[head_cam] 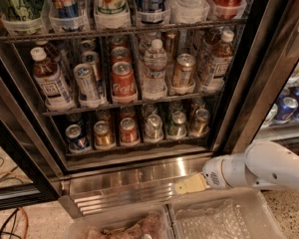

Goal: Pick green can from bottom shelf of fridge

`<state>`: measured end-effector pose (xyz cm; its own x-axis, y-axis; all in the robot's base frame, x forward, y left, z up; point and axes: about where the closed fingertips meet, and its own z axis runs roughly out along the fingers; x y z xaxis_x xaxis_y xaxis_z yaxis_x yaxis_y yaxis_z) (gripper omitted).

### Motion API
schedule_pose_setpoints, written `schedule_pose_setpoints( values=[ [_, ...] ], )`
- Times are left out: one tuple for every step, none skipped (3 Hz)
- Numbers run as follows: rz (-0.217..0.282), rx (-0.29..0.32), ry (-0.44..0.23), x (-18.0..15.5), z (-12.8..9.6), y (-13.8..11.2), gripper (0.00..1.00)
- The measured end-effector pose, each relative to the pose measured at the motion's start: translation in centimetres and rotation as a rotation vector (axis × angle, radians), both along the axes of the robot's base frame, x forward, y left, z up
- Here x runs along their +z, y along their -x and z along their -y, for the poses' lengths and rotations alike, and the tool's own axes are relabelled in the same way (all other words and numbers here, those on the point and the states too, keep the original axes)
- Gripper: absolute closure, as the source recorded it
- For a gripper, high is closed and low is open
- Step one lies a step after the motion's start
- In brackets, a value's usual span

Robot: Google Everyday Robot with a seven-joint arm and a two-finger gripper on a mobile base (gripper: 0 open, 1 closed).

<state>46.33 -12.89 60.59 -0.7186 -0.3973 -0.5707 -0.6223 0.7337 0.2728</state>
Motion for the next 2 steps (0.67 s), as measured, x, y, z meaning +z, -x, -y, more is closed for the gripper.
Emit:
schedule_pose_setpoints(
  values=[
    [0.074,-0.147,-0.082,1.4,0.6,-1.3,0.00],
    [0.190,-0.289,-0.078,1.7,0.0,3.7,0.00]
  ],
)
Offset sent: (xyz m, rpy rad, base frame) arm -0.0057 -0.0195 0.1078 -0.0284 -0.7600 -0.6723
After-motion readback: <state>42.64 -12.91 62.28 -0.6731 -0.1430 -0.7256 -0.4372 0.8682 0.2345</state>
